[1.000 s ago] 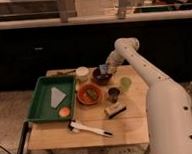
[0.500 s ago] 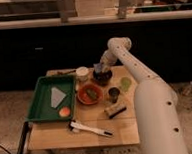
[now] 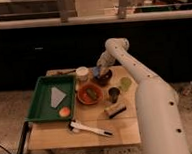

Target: Wipe purple bowl with sponge

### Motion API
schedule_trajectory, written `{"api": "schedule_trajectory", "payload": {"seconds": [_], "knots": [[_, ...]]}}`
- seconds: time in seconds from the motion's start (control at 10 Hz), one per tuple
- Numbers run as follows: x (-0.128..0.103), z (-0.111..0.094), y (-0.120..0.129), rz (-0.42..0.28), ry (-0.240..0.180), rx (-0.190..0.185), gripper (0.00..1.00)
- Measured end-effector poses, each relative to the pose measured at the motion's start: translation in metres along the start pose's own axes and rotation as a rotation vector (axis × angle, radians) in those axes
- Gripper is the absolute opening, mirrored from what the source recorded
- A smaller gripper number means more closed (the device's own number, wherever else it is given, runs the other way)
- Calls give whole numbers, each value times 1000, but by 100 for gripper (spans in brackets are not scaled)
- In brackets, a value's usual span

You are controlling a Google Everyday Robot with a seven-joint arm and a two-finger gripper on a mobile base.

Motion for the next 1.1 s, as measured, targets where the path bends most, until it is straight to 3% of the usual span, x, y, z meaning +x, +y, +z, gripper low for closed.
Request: {"api": "schedule_trajectory", "payload": {"seconds": [0.2,0.5,1.1], "knots": [[-5,-2,13,-20,-8,-24,0],[11,-12,28,-11,9,-39,0],[40,-35,22,52,50,12,0]]}}
